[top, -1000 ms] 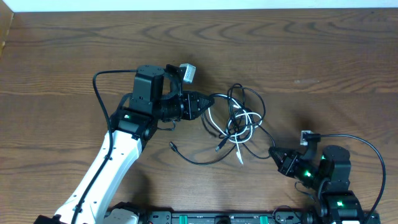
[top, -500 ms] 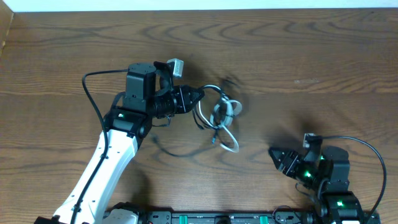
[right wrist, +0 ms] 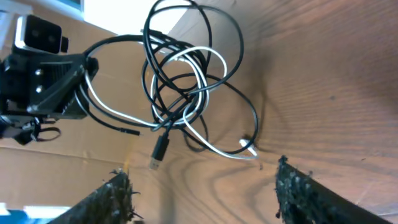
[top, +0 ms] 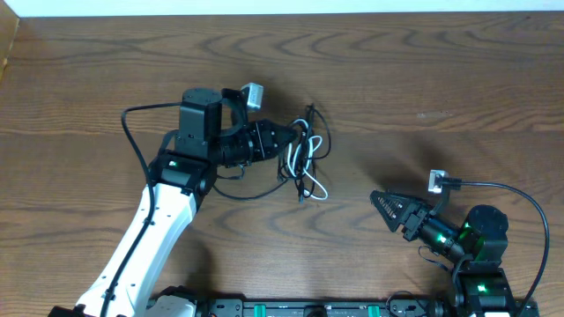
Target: Untangle cables
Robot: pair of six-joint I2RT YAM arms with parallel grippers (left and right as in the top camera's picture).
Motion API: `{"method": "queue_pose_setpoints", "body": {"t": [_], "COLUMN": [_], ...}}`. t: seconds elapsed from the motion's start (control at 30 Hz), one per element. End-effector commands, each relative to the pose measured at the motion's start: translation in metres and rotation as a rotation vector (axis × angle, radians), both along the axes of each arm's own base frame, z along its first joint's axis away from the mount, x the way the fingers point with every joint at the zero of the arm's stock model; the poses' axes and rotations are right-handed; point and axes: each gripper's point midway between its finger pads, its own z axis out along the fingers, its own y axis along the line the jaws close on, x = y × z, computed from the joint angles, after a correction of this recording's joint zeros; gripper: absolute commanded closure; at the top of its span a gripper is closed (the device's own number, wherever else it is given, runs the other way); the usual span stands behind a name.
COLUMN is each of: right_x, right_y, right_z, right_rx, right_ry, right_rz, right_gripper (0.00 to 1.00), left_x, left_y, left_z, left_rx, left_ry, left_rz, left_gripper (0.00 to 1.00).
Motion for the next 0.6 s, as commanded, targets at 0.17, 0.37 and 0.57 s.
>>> {"method": "queue_pose_setpoints", "body": {"t": [0.17,0.37,0.57], "right_x": [-0.003,-0.003,-0.002], "right_y": [0.003,0.003,0.002], "right_z": [0.002,0.002,0.002], "right_rx": [0.077,0.101,0.121], "right_ry": [0.077,0.105,0.133], "right_rz": [-0.001,-0.011,-0.029], "right_gripper": [0.30,0.32,0.41], "left_x": [-0.036,-0.052,-0.066], "left_y": [-0.043,-0.066,-0.079], "left_z": [0.045,0.057,0.058], "left_rx": [-0.174,-0.198,-0.203], "left_ry": [-0.028,-0.099,-0.104], "left_rz": [-0.218,-0.299,-0.347], "left_gripper": [0.92,0.92,0.92]}}
